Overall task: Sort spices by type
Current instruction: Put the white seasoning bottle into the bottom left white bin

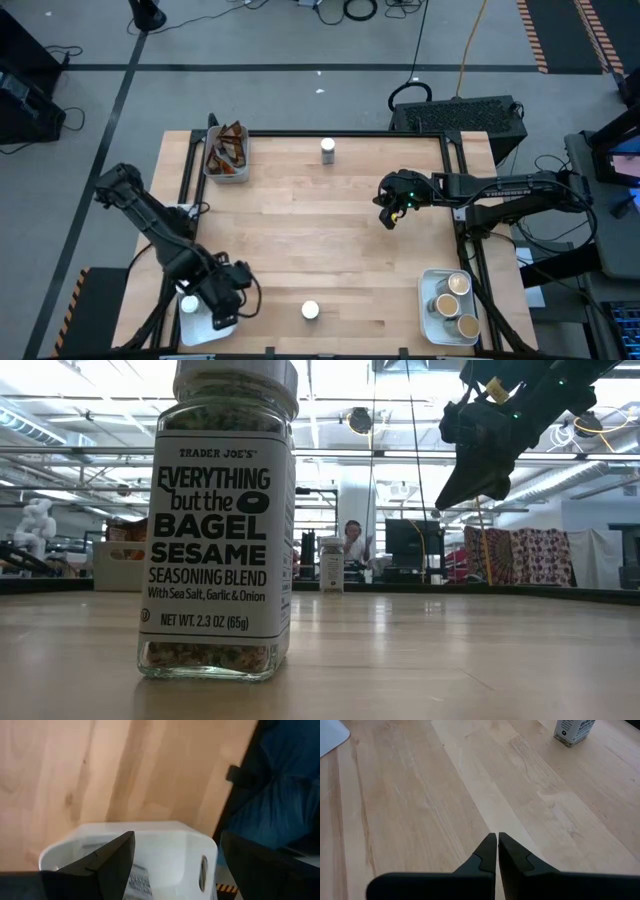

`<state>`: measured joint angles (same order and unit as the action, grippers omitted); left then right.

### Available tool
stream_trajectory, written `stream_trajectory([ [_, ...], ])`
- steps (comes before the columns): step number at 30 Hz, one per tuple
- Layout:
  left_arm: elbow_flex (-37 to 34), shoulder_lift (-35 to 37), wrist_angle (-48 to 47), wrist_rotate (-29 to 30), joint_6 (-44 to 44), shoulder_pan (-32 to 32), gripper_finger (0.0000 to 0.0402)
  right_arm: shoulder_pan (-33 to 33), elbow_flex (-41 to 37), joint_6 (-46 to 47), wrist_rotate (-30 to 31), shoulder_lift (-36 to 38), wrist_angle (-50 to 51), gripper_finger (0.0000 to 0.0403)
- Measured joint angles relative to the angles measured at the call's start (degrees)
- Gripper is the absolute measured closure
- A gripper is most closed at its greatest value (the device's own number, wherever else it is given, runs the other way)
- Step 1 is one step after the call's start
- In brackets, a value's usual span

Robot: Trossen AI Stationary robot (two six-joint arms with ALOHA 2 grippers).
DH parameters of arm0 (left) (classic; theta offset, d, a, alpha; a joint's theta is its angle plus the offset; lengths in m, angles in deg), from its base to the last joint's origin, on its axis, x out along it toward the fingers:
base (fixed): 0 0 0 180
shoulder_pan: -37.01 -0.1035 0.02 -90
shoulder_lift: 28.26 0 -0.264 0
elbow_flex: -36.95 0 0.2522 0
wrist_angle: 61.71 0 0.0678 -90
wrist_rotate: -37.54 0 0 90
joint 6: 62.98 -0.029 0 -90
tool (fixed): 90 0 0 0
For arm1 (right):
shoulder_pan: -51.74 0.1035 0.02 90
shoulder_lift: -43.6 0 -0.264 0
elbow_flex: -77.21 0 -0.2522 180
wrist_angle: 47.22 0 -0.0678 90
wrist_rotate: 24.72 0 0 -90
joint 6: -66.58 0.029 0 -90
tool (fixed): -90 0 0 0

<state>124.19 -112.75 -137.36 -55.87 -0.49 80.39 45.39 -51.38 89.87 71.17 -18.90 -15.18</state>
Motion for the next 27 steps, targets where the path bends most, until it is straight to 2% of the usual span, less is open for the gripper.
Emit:
stream_trajectory([
  [2, -0.89, -0.76, 0.04, -0.6, 0.01, -0.7, 0.0103, 0.0, 0.02, 0.0, 0.0, 0.0, 0.0, 0.0403],
  [7, -3.76, -3.99, -0.39, -9.28, 1.77, -0.71, 0.0103, -0.01, 0.0, -0.48, -0.02, 0.0, 0.04, 0.0403],
  [10, -4.37, -6.02, -0.51, -12.49, 2.72, -0.13, 0.0103, -0.01, 0.01, -0.47, -0.02, 0.0, 0.05, 0.0403],
  [20, -4.48, -10.51, -7.72, -17.32, 2.73, 0.26, 0.0103, 0.0, 0.0, -0.46, -0.02, 0.0, 0.04, 0.0403],
  [27, -4.48, -13.44, -8.19, -21.07, 2.77, 0.25, 0.0103, 0.0, 0.01, -0.45, -0.04, 0.0, 0.04, 0.0403],
])
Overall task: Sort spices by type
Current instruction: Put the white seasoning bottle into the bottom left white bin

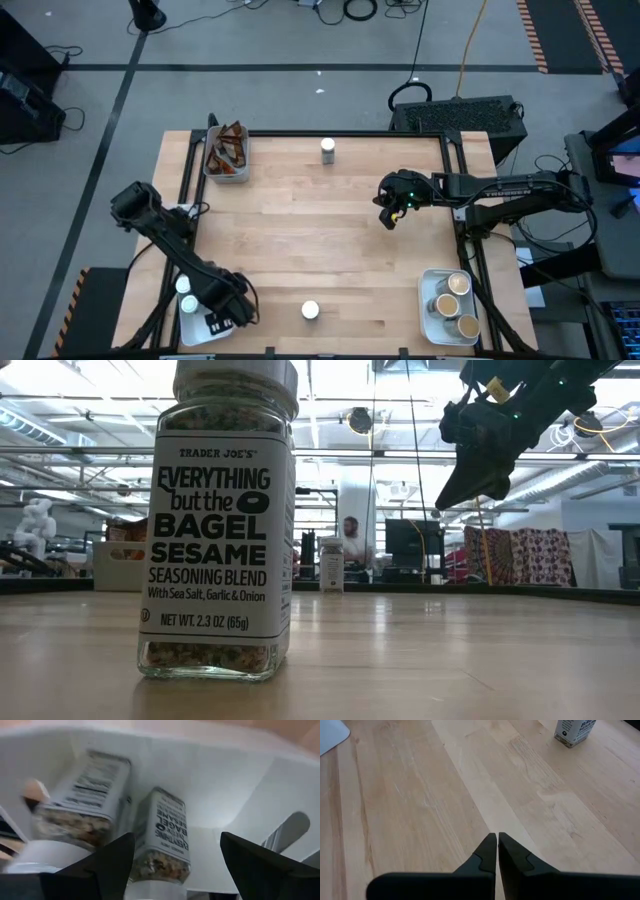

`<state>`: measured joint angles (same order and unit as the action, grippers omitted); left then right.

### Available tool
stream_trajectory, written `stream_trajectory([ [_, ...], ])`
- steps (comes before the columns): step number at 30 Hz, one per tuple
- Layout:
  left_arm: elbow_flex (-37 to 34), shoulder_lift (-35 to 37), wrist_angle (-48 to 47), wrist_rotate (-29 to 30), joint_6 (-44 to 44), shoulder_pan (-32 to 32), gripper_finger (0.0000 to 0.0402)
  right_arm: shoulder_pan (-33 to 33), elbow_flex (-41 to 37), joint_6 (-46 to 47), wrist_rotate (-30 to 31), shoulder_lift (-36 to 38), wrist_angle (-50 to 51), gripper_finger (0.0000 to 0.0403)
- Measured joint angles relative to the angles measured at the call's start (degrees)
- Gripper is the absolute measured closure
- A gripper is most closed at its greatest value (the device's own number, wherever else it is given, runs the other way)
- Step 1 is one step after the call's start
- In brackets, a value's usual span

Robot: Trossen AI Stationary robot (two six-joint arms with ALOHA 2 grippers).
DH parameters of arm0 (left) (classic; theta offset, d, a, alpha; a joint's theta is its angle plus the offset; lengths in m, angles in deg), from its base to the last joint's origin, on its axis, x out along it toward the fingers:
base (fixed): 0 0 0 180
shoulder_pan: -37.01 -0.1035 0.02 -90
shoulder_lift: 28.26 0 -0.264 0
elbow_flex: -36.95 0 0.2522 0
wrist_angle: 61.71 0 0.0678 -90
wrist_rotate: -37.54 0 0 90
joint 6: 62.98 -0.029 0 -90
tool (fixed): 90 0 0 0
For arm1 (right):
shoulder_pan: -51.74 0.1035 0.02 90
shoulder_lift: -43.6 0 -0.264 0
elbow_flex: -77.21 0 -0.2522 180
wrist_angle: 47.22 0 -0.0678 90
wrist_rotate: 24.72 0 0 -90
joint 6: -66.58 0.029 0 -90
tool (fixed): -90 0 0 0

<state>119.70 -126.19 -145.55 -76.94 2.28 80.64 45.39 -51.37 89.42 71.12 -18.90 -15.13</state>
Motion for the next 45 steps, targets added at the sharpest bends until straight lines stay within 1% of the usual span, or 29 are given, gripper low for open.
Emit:
stream_trajectory([
  [4, -0.02, -1.39, 0.34, -4.17, -0.75, 0.01, 0.0103, 0.0, 0.01, 0.01, 0.02, 0.0, 0.0, 0.0403],
  [15, -0.02, -1.87, 0.75, -4.46, -1.63, -0.03, 0.0103, -0.01, 0.0, 0.01, 0.0, 0.0, -0.01, 0.0403],
  [17, -0.02, -1.87, 2.15, -4.91, -2.43, -0.05, 0.0103, 0.0, -0.01, 0.01, 0.0, 0.0, -0.01, 0.0403],
  [21, -0.02, -1.87, 8.03, -6.08, -3.16, -0.05, 0.0103, -0.01, -0.01, 0.01, 0.01, 0.01, -0.01, 0.0403],
  [25, -0.02, -1.87, 10.66, -6.13, -3.13, -0.05, 0.0103, -0.02, -0.01, 0.01, 0.0, 0.0, 0.0, 0.0403],
  [31, -0.02, -1.87, 8.0, -8.28, -2.53, 0.12, 0.0103, 0.0, -0.01, 0.01, 0.01, 0.02, -0.02, 0.0403],
  [35, -0.02, -1.87, 4.72, -8.53, -1.24, 0.12, 0.0103, 0.0, -0.01, 0.01, 0.0, 0.02, -0.02, 0.0403],
  [45, -0.02, -1.87, -2.66, -8.67, -1.12, 0.14, 0.0103, 0.0, -0.01, 0.01, 0.02, 0.02, -0.02, 0.0403],
])
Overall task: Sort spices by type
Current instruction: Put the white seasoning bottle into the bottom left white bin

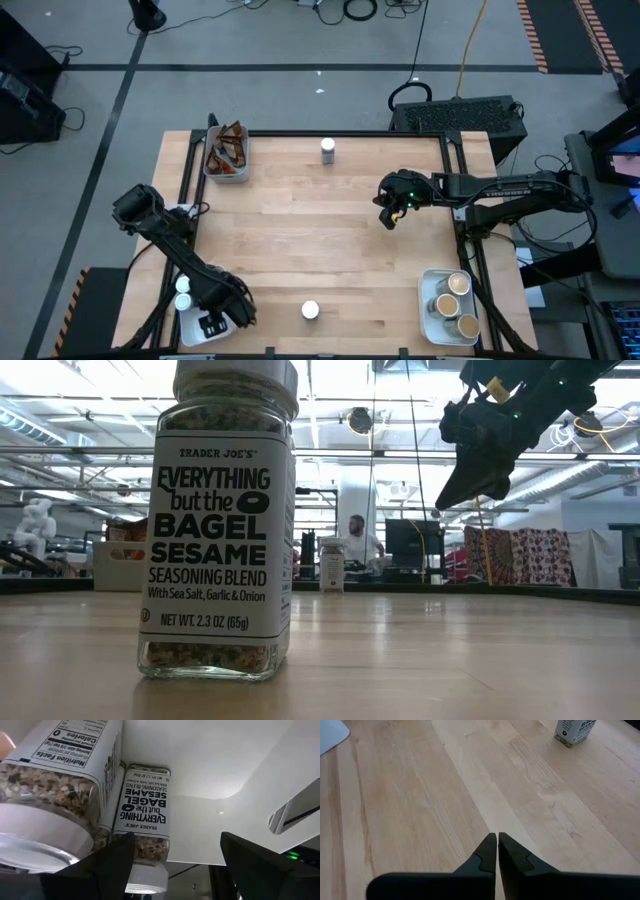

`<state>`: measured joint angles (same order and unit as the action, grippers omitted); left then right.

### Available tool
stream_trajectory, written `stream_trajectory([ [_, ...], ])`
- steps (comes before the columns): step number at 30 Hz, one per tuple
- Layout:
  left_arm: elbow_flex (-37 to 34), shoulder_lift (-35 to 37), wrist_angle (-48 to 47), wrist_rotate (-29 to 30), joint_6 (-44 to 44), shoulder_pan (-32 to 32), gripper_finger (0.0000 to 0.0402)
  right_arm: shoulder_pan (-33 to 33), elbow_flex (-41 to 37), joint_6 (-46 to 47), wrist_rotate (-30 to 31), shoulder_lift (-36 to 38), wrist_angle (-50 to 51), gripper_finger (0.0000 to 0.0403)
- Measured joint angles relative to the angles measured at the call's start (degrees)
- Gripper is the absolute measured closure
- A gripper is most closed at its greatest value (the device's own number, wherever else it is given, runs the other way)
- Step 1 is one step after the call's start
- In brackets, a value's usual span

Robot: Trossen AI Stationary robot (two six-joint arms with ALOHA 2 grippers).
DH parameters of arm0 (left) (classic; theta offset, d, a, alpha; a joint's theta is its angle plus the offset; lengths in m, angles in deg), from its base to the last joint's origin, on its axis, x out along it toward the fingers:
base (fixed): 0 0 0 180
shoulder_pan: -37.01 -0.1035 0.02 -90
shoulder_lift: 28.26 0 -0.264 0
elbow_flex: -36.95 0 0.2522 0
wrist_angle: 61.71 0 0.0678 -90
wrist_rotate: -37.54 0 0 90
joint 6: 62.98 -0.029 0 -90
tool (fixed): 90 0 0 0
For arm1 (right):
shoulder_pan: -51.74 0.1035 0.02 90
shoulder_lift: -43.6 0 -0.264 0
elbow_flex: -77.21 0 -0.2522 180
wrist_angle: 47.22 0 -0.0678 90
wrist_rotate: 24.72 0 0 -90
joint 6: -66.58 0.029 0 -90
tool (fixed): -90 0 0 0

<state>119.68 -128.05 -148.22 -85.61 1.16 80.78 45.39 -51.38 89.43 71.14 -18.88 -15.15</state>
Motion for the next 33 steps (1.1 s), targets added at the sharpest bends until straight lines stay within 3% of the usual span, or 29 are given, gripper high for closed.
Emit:
stream_trajectory([
  [9, 0.76, 0.0, -0.16, -0.06, -4.67, -1.49, 0.0103, -0.02, 0.0, 0.0, -0.02, 0.0, 0.0, 0.0403],
  [18, 8.83, 0.9, -3.87, 1.65, -7.87, -3.96, 0.0103, -0.02, 0.0, 0.02, 0.0, 0.0, 0.0, 0.0403],
  [24, 17.04, 3.41, -5.2, 15.34, -15.82, -6.83, 0.0103, 0.0, 0.0, 0.0, 0.0, 0.0, -0.02, 0.0403],
  [29, 20.25, 4.24, -5.05, 34.28, -31.3, -12.49, 0.0103, 0.0, 0.0, 0.0, 0.0, 0.0, -0.28, 0.0403],
  [33, 20.24, 4.22, -1.28, 41.27, -44.48, -19.85, 0.0103, -0.02, 0.0, -0.77, 0.02, 0.0, -3.39, 0.0403],
])
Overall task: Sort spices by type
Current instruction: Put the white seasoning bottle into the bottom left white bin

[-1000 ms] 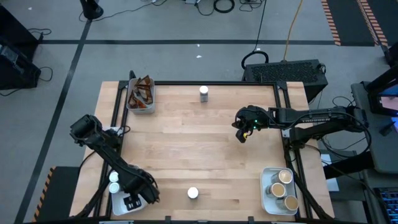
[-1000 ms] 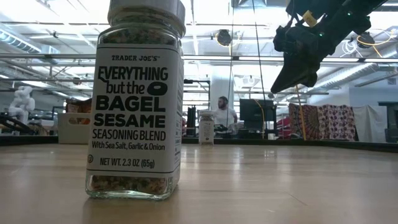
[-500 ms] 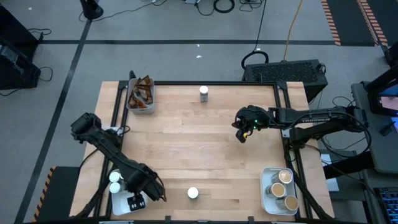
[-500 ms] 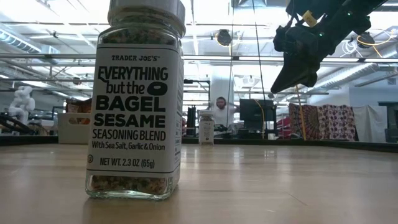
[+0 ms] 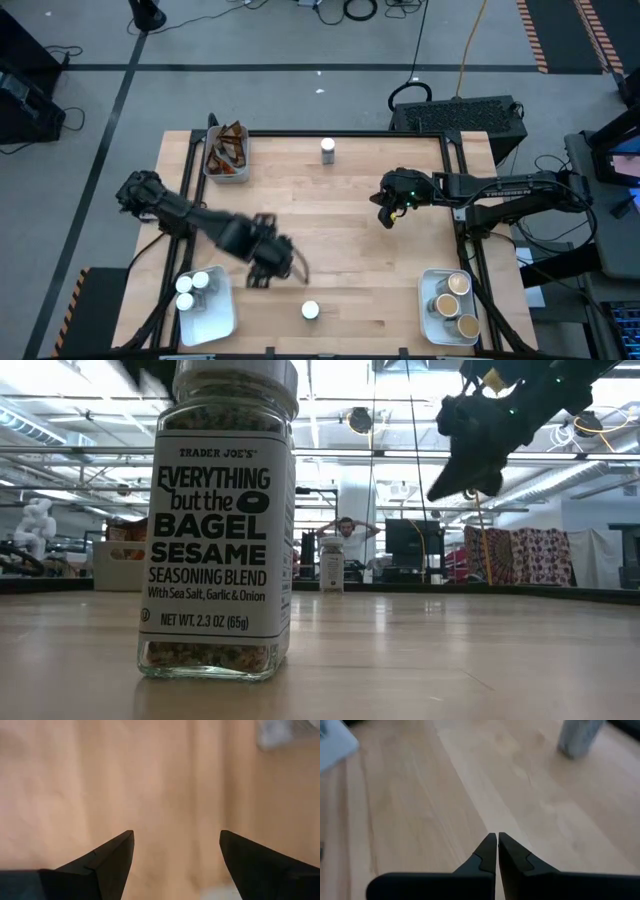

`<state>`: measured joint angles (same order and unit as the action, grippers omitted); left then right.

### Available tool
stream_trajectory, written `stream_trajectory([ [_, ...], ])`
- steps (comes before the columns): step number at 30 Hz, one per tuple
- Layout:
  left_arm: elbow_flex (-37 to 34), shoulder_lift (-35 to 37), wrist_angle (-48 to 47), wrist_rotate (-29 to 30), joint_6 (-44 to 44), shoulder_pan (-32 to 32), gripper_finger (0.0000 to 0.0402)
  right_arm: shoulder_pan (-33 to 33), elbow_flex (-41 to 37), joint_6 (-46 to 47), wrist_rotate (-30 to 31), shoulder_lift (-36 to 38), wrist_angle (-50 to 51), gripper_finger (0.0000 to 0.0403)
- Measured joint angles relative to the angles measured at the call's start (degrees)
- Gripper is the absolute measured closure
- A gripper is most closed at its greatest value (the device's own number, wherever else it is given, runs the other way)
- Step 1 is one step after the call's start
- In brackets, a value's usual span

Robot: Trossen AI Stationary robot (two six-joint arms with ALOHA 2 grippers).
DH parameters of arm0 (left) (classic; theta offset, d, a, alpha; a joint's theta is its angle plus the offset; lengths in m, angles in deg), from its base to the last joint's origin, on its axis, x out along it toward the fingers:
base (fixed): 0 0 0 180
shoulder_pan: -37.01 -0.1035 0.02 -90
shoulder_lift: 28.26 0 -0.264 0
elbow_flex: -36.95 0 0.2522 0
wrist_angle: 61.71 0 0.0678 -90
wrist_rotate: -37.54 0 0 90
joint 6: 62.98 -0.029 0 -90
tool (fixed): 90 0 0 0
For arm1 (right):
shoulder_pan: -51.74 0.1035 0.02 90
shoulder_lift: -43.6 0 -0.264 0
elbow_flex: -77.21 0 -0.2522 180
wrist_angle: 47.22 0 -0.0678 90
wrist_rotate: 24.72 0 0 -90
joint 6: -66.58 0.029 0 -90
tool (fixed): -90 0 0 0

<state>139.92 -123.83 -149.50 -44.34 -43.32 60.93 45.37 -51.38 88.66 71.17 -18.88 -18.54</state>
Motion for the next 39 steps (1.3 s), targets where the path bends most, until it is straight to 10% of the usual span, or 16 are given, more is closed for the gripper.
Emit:
stream_trajectory([
  [8, -0.07, 0.83, 14.53, 4.38, -21.94, -17.89, 0.0103, 0.01, 0.0, -12.24, 0.06, 0.0, -11.4, 0.0403],
  [15, -1.4, 0.79, 34.15, -4.16, -29.77, -35.44, 0.0103, 0.07, -0.34, -18.99, 9.74, 0.0, -16.93, 0.0403],
  [26, -5.18, -3.82, 50.06, -19.36, -29.0, -54.68, 0.0103, -10.33, -9.55, -24.04, -1.5, -0.02, -36.07, 0.0403],
  [39, 1.87, -16.98, 54.06, -18.2, -11.92, -59.27, 0.0103, -17.87, -9.75, -24.58, -4.92, -0.02, -36.18, 0.0403],
])
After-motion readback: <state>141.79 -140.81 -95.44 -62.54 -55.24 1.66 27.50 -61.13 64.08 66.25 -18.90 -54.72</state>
